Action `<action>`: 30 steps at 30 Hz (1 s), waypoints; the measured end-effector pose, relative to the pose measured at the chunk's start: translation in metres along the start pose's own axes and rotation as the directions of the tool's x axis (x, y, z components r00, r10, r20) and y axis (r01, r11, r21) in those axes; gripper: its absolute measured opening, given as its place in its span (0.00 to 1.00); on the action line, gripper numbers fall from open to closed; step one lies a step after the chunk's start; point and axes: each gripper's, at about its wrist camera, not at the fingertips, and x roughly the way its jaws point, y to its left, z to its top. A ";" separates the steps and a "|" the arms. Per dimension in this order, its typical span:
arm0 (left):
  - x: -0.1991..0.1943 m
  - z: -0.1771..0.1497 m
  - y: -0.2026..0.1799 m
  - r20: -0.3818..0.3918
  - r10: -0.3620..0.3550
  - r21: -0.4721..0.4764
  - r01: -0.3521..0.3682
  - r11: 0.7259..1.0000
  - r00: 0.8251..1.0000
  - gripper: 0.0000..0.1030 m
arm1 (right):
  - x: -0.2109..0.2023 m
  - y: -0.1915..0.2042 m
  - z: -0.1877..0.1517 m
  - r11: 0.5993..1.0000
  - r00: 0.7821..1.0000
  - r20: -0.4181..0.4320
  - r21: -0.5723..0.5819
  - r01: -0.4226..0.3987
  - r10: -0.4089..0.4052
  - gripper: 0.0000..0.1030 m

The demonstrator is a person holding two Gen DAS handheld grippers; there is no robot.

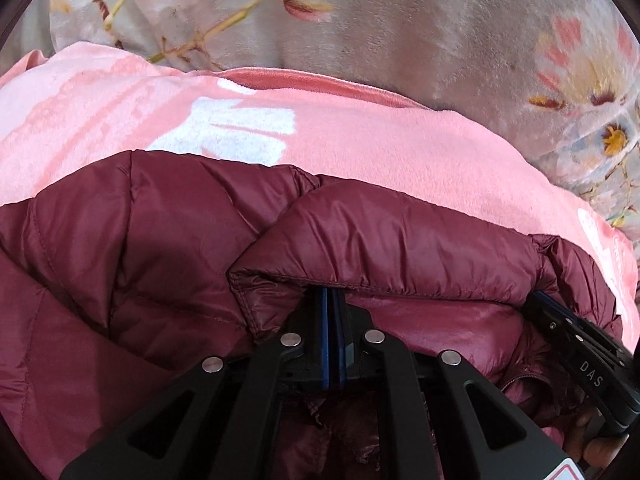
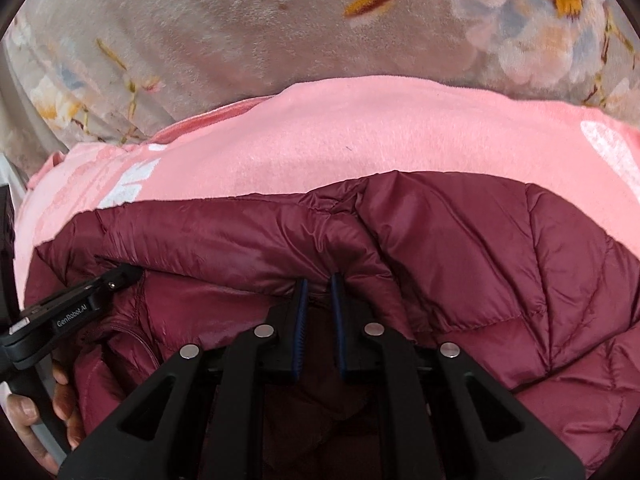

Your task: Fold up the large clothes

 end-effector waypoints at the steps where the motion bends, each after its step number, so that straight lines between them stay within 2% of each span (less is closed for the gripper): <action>1: -0.001 0.000 0.000 0.001 -0.001 -0.001 0.001 1.000 1.000 0.09 | -0.003 0.000 -0.001 1.000 1.000 0.008 0.003 -0.007 0.007 0.10; 4: -0.018 -0.007 0.001 -0.003 0.023 -0.004 -0.023 1.000 1.000 0.07 | -0.036 -0.003 -0.012 1.000 1.000 0.029 0.025 0.008 -0.009 0.12; 5: -0.031 -0.012 0.001 0.001 0.015 -0.003 -0.015 1.000 1.000 0.07 | -0.054 -0.006 -0.019 0.999 0.999 0.039 0.040 -0.014 0.013 0.14; 7: -0.071 -0.031 0.007 0.025 -0.059 0.016 0.059 0.998 0.998 0.07 | -0.103 -0.017 -0.043 0.996 0.996 0.058 0.049 -0.072 0.069 0.29; 9: -0.112 -0.057 0.021 0.017 -0.092 0.039 0.091 0.995 0.996 0.13 | -0.150 -0.032 -0.073 0.997 0.995 0.071 0.037 -0.070 0.067 0.39; 10: -0.128 -0.069 0.029 0.008 -0.094 0.045 0.093 0.995 0.996 0.22 | -0.175 -0.043 -0.094 0.997 0.996 0.068 0.034 -0.062 0.060 0.45; 11: -0.149 -0.087 0.042 -0.003 -0.094 0.045 0.094 0.995 0.996 0.33 | -0.196 -0.054 -0.111 0.998 0.997 0.061 0.036 -0.056 0.054 0.47; 12: -0.164 -0.101 0.054 -0.013 -0.086 0.040 0.087 0.995 0.996 0.37 | -0.224 -0.068 -0.137 0.998 0.998 0.054 0.048 -0.045 0.042 0.50; 13: -0.178 -0.114 0.066 -0.025 -0.076 0.032 0.077 0.997 0.997 0.41 | -0.246 -0.080 -0.158 0.997 0.999 0.044 0.067 -0.034 0.031 0.55; 16: -0.216 -0.159 0.110 -0.068 -0.044 -0.015 0.043 0.999 0.997 0.41 | -0.299 -0.111 -0.225 0.988 1.000 -0.003 0.151 -0.023 0.023 0.66; 19: -0.245 -0.204 0.152 -0.119 -0.042 -0.090 0.031 0.995 0.992 0.41 | -0.321 -0.124 -0.279 0.981 0.997 -0.072 0.195 0.010 0.005 0.68; 22: -0.260 -0.241 0.179 -0.153 -0.084 -0.187 0.054 0.981 0.985 0.41 | -0.330 -0.129 -0.311 0.967 0.997 -0.074 0.254 -0.009 0.028 0.68; 25: -0.269 -0.269 0.188 -0.158 -0.148 -0.266 0.102 0.959 0.976 0.41 | -0.337 -0.127 -0.323 0.951 0.998 -0.014 0.307 -0.050 0.057 0.69; 27: -0.273 -0.278 0.186 -0.133 -0.163 -0.278 0.121 0.953 0.978 0.42 | -0.336 -0.124 -0.325 0.937 0.996 0.010 0.338 -0.087 0.089 0.69; 30: -0.276 -0.285 0.187 -0.107 -0.165 -0.306 0.125 0.944 0.981 0.42 | -0.333 -0.113 -0.322 0.942 0.998 0.016 0.329 -0.066 0.065 0.69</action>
